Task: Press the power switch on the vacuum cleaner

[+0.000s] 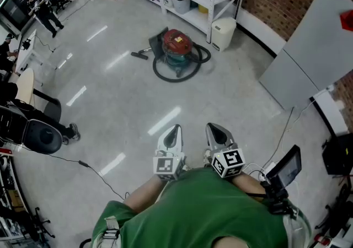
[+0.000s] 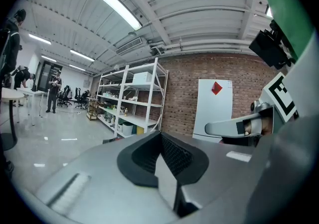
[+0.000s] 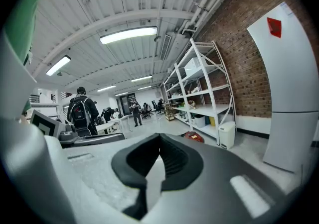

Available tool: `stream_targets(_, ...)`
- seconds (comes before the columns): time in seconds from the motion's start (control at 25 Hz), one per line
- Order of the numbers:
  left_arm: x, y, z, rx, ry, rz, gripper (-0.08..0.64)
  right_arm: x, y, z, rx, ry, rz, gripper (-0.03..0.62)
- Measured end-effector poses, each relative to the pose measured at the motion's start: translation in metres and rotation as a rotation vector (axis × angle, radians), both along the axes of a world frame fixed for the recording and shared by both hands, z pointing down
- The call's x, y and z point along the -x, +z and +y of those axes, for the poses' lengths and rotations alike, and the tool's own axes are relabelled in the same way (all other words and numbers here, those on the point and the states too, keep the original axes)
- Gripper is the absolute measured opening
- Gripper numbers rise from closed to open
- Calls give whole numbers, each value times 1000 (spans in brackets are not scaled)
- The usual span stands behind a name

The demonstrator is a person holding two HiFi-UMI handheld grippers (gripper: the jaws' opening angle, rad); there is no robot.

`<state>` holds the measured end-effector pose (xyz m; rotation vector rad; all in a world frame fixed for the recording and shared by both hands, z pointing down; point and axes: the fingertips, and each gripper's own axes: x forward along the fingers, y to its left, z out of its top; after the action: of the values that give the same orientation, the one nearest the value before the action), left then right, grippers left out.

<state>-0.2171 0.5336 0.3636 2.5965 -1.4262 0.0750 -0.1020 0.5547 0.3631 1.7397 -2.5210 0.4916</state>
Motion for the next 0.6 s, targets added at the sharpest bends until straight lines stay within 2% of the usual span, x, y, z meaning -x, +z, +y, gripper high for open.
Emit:
stream_targets(0.28,3,-1,0,2,-4,7,8,2,-2,2,-1,2,-6,3)
stream_targets(0.6,-19,-1,-16,5,-1,4,8,-17,-1,-13,4,0,-20,3)
